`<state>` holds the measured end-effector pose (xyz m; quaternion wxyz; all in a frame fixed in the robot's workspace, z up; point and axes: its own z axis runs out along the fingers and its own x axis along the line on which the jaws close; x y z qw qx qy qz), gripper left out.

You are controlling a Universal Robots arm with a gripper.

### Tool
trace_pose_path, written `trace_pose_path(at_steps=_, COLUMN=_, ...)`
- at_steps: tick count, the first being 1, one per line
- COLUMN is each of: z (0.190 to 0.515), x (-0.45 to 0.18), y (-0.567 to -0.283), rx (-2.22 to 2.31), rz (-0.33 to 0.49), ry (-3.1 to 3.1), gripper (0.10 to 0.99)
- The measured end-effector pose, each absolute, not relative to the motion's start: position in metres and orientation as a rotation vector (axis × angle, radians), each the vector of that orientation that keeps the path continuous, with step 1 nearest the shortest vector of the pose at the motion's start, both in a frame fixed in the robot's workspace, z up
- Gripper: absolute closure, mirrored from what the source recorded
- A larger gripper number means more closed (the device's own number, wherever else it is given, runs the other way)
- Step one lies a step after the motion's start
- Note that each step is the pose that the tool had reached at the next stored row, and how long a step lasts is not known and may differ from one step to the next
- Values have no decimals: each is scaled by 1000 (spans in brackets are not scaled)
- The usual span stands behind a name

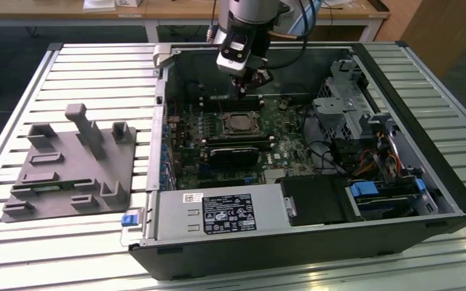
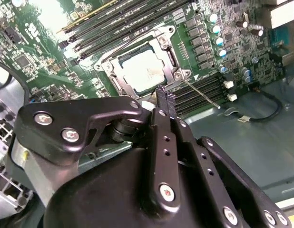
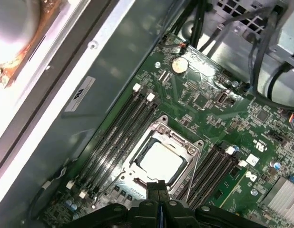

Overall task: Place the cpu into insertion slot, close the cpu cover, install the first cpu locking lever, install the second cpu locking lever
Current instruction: 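Install the first cpu locking lever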

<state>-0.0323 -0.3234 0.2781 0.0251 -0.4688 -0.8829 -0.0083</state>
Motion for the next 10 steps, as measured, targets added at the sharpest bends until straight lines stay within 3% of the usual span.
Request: trace_pose_path(at_steps=10, z=278, x=-32, y=-323, rx=-1206, rz=-20, ry=-2847, gripper=973)
